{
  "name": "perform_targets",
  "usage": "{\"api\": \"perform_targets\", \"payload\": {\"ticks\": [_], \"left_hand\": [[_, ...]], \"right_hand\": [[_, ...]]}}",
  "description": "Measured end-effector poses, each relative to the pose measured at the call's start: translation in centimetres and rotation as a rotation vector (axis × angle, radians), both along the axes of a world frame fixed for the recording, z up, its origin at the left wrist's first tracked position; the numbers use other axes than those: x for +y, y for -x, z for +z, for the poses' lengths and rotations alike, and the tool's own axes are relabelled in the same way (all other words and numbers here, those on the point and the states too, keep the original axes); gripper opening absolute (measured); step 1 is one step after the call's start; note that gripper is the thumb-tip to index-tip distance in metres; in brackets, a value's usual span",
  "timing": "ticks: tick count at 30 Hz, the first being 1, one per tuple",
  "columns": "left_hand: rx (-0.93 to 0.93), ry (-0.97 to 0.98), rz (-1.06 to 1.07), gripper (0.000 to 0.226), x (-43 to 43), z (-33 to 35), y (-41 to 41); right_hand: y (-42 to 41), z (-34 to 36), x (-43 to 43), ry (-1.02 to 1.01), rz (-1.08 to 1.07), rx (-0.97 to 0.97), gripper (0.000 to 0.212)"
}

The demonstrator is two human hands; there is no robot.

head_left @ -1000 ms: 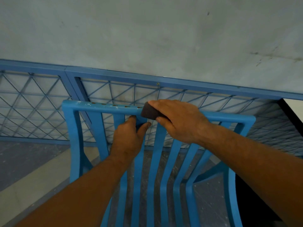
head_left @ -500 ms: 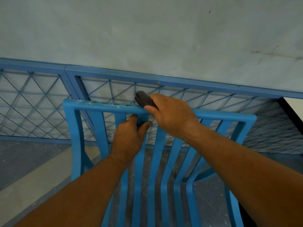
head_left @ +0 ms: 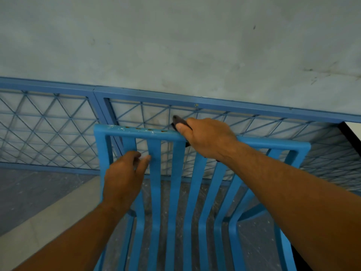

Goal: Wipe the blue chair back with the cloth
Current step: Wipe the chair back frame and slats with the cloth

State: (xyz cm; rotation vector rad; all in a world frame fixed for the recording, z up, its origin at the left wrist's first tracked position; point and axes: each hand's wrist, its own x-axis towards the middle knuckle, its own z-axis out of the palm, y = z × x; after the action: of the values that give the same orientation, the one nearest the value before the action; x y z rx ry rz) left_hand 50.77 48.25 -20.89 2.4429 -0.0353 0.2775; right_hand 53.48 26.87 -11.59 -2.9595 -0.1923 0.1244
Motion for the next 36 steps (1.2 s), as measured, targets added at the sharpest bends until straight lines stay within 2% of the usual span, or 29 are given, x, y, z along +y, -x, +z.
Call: {"api": "perform_targets", "payload": {"ticks": [4,8,10,13,17,19,21,25,28,32,36], "left_hand": [[0.002,0.089,0.137,0.034,0.9,0.1,-0.6],[0.001,0.201,0.222,0.036,0.4,0.6,-0.4],[-0.02,0.236,0.244,0.038,0.1,1.0,-0.4],[-0.057,0.226,0.226,0.04,-0.1,1.0,-0.7],[-0.02,0.235,0.182,0.029,-0.4,0.7,-1.5],[-0.008,0.24,0.17,0.028,-0.4,0.6,-1.7],[-0.001,0.214,0.144,0.028,-0.1,0.5,-1.8],[0.037,0.193,0.107,0.024,0.5,0.4,-2.1],[0.051,0.175,0.089,0.023,0.7,0.5,-2.1],[0.079,0.163,0.07,0.025,0.9,0.7,-2.3],[0.054,0.144,0.063,0.026,0.9,0.6,-2.4]], "right_hand": [[0.1,-1.2,1.4,0.075,-0.097,-0.221,0.044],[1.6,-2.3,0.5,0.018,0.077,-0.366,0.034],[2.2,-2.3,-0.5,-0.059,0.177,-0.346,0.03],[2.6,-1.8,-1.5,-0.131,0.255,-0.262,0.041],[1.4,-0.8,-0.6,-0.074,0.249,-0.132,0.046],[0.5,-0.8,0.6,-0.014,0.253,-0.089,0.04],[-0.2,-0.9,1.9,0.0,0.243,-0.111,0.034],[-1.2,-0.9,3.8,-0.011,0.058,-0.132,0.041],[-0.6,-1.4,4.3,0.01,-0.003,-0.264,0.04],[1.0,-3.4,3.2,0.012,0.154,-0.442,0.038],[1.0,-3.0,2.9,0.038,0.263,-0.374,0.048]]}}
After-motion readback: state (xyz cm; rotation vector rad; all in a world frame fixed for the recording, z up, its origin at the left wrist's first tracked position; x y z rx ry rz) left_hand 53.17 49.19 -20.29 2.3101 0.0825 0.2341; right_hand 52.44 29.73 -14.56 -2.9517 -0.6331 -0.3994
